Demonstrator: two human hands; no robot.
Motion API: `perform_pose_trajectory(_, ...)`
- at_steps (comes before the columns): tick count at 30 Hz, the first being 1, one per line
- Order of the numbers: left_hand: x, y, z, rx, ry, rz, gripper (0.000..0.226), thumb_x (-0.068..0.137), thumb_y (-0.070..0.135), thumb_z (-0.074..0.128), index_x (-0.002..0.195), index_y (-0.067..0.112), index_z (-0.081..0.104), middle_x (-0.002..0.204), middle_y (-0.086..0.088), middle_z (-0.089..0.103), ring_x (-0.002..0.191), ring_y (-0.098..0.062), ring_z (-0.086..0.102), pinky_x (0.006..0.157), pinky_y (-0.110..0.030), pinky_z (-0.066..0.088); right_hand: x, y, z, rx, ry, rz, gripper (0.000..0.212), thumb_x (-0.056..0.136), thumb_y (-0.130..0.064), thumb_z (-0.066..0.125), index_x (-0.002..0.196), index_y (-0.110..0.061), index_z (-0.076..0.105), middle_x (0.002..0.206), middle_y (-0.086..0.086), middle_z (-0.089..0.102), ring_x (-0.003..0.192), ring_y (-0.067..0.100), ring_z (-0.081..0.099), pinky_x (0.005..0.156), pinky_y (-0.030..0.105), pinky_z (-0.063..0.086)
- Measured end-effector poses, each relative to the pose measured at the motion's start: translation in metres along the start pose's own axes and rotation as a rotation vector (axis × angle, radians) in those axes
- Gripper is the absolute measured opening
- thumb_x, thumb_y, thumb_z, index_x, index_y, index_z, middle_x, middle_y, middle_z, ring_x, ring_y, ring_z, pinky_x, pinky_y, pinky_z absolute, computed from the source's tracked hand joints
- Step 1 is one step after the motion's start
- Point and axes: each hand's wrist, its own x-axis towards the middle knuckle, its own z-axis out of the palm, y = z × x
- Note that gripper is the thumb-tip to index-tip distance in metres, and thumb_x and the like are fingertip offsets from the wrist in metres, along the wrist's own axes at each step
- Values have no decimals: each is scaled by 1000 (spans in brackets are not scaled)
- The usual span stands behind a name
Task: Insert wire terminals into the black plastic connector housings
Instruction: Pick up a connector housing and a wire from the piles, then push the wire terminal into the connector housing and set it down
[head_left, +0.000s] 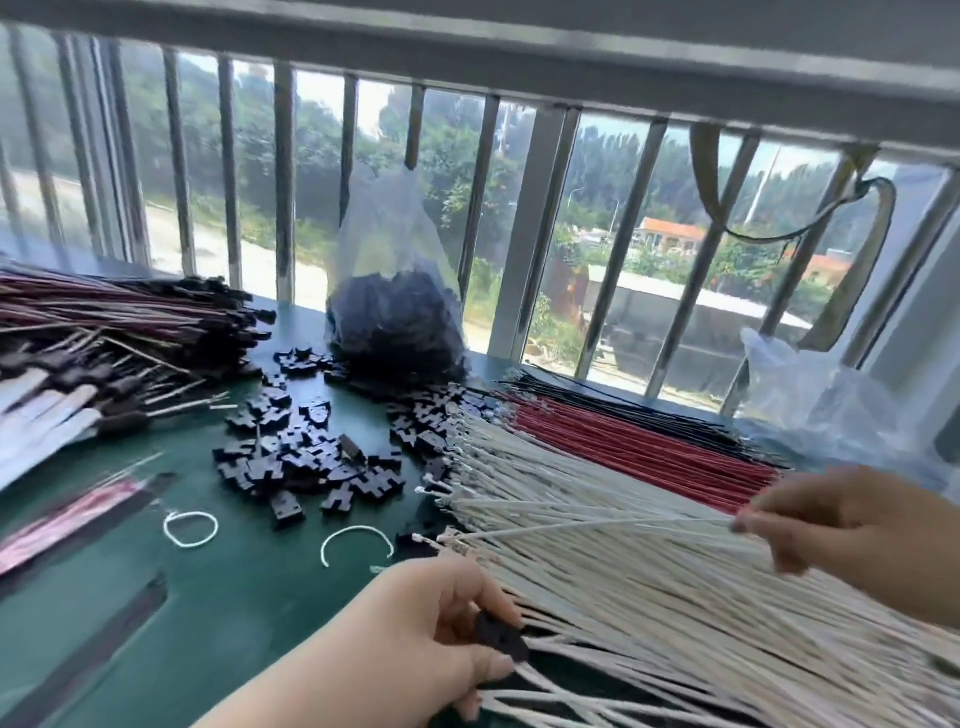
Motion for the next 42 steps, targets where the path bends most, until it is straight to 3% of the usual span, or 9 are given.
perform_pose_trajectory(3, 0, -1, -1, 24, -22, 33, 21, 78, 10, 71, 80, 31, 68, 71, 3, 71, 55, -9, 63, 57, -18, 50, 46, -29, -8, -11, 137, -64, 18, 85, -50, 58, 76, -41, 70, 68, -17, 68, 49, -2, 57, 49, 14, 43)
perform_pose_trajectory(8, 3, -4, -2, 55, -26, 73, 21, 75, 16, 72, 84, 35, 68, 72, 7, 68, 65, -6, 63, 70, -20, 54, 132, -47, 12, -209, 99, 15, 31, 97, -14, 45, 121, -20, 63, 125, -2, 61, 111, 14, 56, 98, 33, 44)
perform_pose_trajectory(11, 5, -4, -3, 49, -33, 109, 18, 79, 15, 71, 82, 32, 70, 80, 5, 71, 76, -8, 67, 78, -22, 55, 159, -45, 34, -216, 32, 70, 25, 97, -22, 49, 119, -22, 63, 126, -1, 60, 113, 17, 55, 99, 31, 42)
perform_pose_trajectory(13, 6, -4, -4, 62, -23, 133, 23, 81, 14, 70, 77, 37, 69, 78, 11, 71, 70, 0, 65, 76, -18, 54, 167, -41, 45, -203, 102, 49, 8, 92, -30, 59, 88, -28, 65, 105, -6, 67, 92, 11, 60, 84, 29, 51)
perform_pose_trajectory(16, 7, -2, -5, 65, 33, 168, 33, 79, 14, 72, 73, 45, 67, 75, 24, 69, 66, 4, 65, 68, -9, 49, 169, -33, 50, -261, 221, 17, 20, 88, -33, 64, 70, -31, 55, 82, -14, 61, 73, 4, 58, 62, 25, 50)
perform_pose_trajectory(27, 1, 6, -10, -239, 248, 45, 15, 76, 4, 74, 81, 17, 68, 54, -1, 67, 28, -6, 48, 33, -11, 33, 155, -16, 40, -75, 570, -334, 8, 87, -6, 65, 90, -5, 72, 69, -5, 64, 63, 9, 66, 60, 9, 43)
perform_pose_trajectory(32, 0, 6, -7, -235, 248, 31, 17, 76, 1, 73, 83, 15, 67, 50, 1, 64, 27, -5, 44, 32, -8, 32, 148, -17, 46, -86, 472, -277, 9, 81, -7, 72, 84, -14, 73, 69, -17, 59, 66, -5, 56, 62, 4, 40)
perform_pose_trajectory(38, 4, -3, -9, -195, 233, 34, 30, 76, -4, 70, 69, 25, 68, 64, -3, 71, 39, -10, 54, 35, -9, 35, 109, -52, 26, 329, 916, -410, 26, 92, -6, 57, 106, -26, 65, 84, -16, 55, 72, -5, 51, 66, 7, 36)
perform_pose_trajectory(42, 8, -10, -13, -155, 243, 25, 34, 76, -2, 68, 67, 31, 68, 60, -9, 69, 35, -16, 45, 35, -17, 34, 56, -83, 11, 235, 916, -621, 12, 86, -31, 63, 97, -34, 65, 79, -19, 58, 67, 0, 49, 61, 4, 35)
